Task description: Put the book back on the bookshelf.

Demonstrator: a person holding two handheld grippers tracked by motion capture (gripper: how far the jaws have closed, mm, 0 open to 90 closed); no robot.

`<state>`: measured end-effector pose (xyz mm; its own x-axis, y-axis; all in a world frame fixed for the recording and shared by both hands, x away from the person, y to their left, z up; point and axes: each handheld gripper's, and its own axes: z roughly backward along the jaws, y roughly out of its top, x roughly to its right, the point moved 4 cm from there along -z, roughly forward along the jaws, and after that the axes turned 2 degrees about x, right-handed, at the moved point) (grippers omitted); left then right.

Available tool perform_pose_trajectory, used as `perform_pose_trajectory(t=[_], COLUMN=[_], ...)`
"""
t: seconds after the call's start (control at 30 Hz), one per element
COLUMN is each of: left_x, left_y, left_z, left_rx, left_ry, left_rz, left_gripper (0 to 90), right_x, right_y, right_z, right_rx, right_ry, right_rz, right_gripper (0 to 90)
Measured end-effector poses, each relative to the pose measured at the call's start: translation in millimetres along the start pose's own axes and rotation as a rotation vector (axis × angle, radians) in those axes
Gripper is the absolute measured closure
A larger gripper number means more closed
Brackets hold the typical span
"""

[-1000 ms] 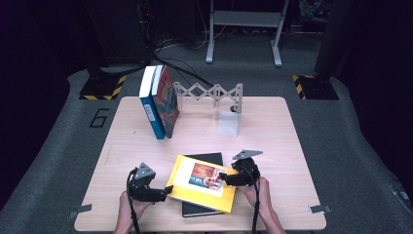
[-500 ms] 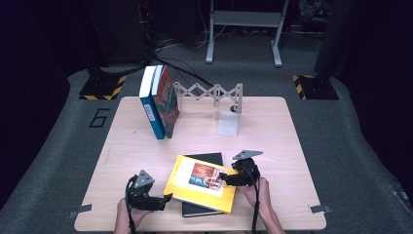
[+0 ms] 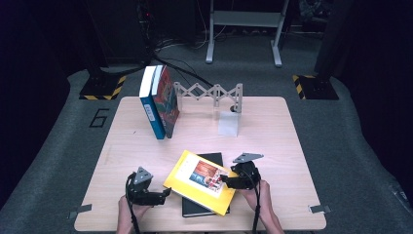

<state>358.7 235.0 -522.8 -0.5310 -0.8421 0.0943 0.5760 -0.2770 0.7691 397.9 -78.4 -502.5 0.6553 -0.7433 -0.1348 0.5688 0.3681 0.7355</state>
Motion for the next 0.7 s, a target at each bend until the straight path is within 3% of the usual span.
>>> perform_pose_trajectory(t=[0.1, 0.43, 0.7], left_x=[-5.0, -16.1, -13.4], left_y=[8.1, 28.0, 21.6], left_z=[-7.3, -27.9, -26.3], left_rx=[-0.007, -0.016, -0.052], left_ry=[0.02, 0.069, 0.072], left_rz=[0.006, 0.018, 0.041], left_gripper=[8.1, 8.8, 11.0], right_x=[0.2, -5.7, -5.0], right_y=[-2.9, -9.4, -10.7], right_z=[2.6, 7.9, 10.2], right_rx=[-0.002, -0.006, -0.016], right_ry=[0.022, 0.043, 0.062], right_rz=[-0.032, -0.031, -0.031], right_gripper=[43.6, 44.1, 43.8])
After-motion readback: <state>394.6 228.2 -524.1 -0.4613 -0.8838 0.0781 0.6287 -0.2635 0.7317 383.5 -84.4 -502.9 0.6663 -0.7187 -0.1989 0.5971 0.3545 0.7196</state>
